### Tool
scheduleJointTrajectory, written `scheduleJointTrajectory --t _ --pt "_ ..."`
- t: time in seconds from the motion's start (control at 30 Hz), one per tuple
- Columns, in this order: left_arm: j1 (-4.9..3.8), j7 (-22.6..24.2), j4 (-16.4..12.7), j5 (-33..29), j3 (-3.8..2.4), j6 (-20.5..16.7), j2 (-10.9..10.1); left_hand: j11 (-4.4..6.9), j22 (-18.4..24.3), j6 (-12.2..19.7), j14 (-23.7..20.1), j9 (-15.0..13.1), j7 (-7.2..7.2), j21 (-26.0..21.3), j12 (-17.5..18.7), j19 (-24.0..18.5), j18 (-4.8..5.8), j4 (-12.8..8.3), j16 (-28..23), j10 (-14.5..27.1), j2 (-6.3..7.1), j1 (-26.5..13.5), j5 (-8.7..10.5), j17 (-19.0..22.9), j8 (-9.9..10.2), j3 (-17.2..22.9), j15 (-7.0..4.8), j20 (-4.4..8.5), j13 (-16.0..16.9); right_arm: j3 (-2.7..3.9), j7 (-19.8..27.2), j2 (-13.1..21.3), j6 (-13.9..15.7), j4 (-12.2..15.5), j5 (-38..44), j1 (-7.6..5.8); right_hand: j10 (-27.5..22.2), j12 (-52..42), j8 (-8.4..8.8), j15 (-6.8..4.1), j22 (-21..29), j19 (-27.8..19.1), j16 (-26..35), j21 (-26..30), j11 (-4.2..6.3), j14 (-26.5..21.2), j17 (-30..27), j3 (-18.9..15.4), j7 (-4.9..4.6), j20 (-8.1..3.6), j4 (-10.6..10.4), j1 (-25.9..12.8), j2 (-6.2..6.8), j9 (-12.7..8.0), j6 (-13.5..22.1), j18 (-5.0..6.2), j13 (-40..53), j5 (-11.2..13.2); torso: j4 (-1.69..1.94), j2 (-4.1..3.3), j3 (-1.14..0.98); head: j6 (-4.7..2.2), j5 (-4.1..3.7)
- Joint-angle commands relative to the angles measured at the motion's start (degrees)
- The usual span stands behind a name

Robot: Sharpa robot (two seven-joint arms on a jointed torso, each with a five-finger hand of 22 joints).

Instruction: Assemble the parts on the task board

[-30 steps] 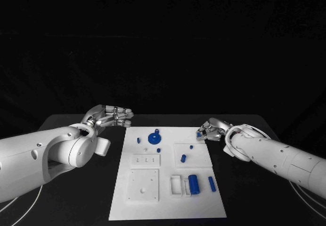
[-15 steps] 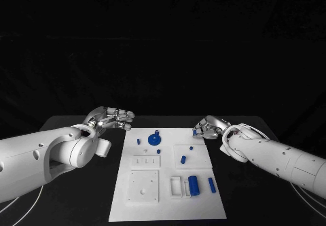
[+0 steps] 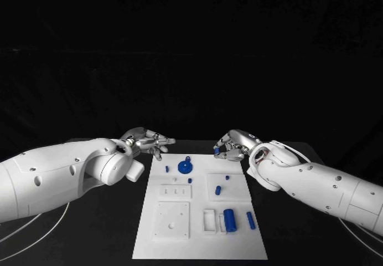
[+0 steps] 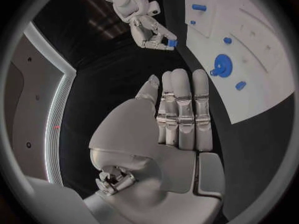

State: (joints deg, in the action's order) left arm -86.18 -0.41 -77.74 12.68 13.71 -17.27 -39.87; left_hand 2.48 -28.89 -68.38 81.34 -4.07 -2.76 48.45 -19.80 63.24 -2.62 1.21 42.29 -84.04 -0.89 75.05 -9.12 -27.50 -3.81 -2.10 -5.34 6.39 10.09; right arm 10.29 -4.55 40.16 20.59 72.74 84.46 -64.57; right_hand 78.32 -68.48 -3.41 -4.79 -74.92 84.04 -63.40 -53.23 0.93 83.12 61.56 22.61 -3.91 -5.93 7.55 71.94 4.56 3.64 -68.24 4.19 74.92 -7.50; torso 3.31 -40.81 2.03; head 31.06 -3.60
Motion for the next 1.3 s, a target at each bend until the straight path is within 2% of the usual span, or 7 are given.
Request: scheduleJointTrajectory --t 0.03,0.17,0.23,0.33,0.73,1.03,1.3 --pt "-0.20 -7.7 0.8 4.5 -0.02 4.5 1.4 0.49 -2.6 0.6 -1.9 0.0 -0.36 3.2 -2.7 -1.5 0.90 0.6 4.8 -2.7 0.04 -1.2 0.29 -2.8 0.1 -0.7 -0.15 0.27 1.3 0.01 -6.5 -1.2 0.8 1.6 5.4 -0.07 0.2 0.1 -0.15 -0.39 -6.7 2.7 0.3 -0.3 0.30 0.0 0.0 0.2 0.05 -0.34 -0.1 0.0 0.76 0.1 -0.4 0.13 0.5 -0.7 -0.15 0.81 0.14 -0.02 0.94" --pt "-0.23 -10.6 1.7 5.9 0.02 5.2 3.3 0.09 -5.0 4.4 -3.1 0.4 -1.31 5.9 -3.5 -3.4 0.32 2.1 7.8 -2.6 0.77 -2.8 1.05 -3.5 0.2 -1.0 -0.02 0.09 2.1 -0.12 -8.4 -3.0 0.8 3.3 6.7 -0.10 0.1 0.2 -0.17 -0.40 -6.6 2.7 0.4 -0.1 0.34 0.0 -0.1 0.4 0.08 -0.35 -0.4 -0.1 1.06 0.1 -0.5 0.14 0.5 -1.2 -0.16 1.09 0.21 0.16 1.48" --pt "-0.24 -11.7 2.0 6.6 0.03 5.4 4.1 0.07 -5.7 4.1 -3.2 0.3 -1.18 6.6 -4.0 -3.8 0.09 3.3 8.5 -2.7 1.25 -4.1 4.66 -3.2 0.2 -1.0 -0.03 0.00 2.5 -0.21 -9.1 -3.8 0.8 4.0 7.2 -0.10 0.1 0.2 -0.17 -0.40 -6.6 2.7 0.4 -0.1 0.34 0.0 -0.1 0.4 0.08 -0.35 -0.4 0.0 1.08 0.1 -0.5 0.13 0.5 -1.2 -0.20 1.18 0.24 0.19 1.65" --pt "-0.24 -13.0 2.4 7.5 0.05 5.8 5.0 0.07 -6.5 3.8 -3.6 0.3 -0.99 7.2 -4.2 -4.3 -0.07 5.6 9.5 -2.6 3.27 -5.8 5.66 -2.1 0.1 1.5 0.01 -0.08 3.1 -0.37 -9.8 -4.9 0.7 4.7 7.7 -0.11 0.1 0.2 -0.17 -0.41 -6.7 2.7 0.4 -0.1 0.35 0.0 -0.1 0.4 0.09 -0.35 -0.5 0.0 1.10 0.1 -0.5 0.12 0.4 -1.3 -0.27 1.35 0.27 0.35 1.70" --pt "-0.24 -15.4 2.6 9.6 0.07 6.2 6.9 -0.21 -6.5 3.8 -4.0 0.3 -1.01 6.4 -2.6 -4.6 -0.06 9.8 9.2 -2.6 5.54 -7.9 6.09 -0.3 0.2 3.2 0.28 -0.33 2.8 -0.85 -10.8 -7.3 0.1 6.3 8.4 -0.11 0.1 0.3 -0.16 -0.42 -6.7 2.8 0.5 -0.1 0.41 0.0 -0.2 0.3 0.13 -0.38 -0.7 -0.1 1.16 0.1 -0.6 0.08 0.4 -1.7 -0.22 1.19 0.22 0.36 1.74" --pt "-0.23 -15.4 2.1 9.8 0.06 6.1 7.2 -0.17 -6.5 2.9 -3.9 0.3 -0.86 6.3 -2.5 -4.4 -0.04 9.8 9.2 -2.6 4.93 -7.6 6.02 0.0 0.1 3.3 0.25 -0.31 2.9 -1.26 -11.1 -8.2 -0.5 6.5 8.5 -0.10 0.1 0.3 -0.16 -0.42 -6.7 2.8 0.6 -0.2 0.44 0.0 -0.3 0.1 0.14 -0.40 -0.8 -0.2 1.14 0.1 -0.5 0.07 0.4 -1.9 -0.13 1.19 0.21 0.33 1.65" --pt "-0.23 -16.0 1.7 10.0 0.07 6.3 7.3 -0.07 -6.7 2.3 -3.9 0.3 -0.74 6.2 -2.6 -4.4 -0.01 7.8 9.4 -2.6 3.34 -6.9 5.78 0.3 0.2 2.5 0.19 -0.26 3.0 -1.37 -11.2 -8.5 -0.7 6.8 8.6 -0.10 0.1 0.3 -0.16 -0.43 -6.7 2.8 0.6 -0.1 0.46 0.0 -0.3 0.1 0.15 -0.40 -0.8 -0.1 1.13 0.1 -0.6 0.08 0.4 -2.0 -0.19 1.17 0.25 0.27 1.64"
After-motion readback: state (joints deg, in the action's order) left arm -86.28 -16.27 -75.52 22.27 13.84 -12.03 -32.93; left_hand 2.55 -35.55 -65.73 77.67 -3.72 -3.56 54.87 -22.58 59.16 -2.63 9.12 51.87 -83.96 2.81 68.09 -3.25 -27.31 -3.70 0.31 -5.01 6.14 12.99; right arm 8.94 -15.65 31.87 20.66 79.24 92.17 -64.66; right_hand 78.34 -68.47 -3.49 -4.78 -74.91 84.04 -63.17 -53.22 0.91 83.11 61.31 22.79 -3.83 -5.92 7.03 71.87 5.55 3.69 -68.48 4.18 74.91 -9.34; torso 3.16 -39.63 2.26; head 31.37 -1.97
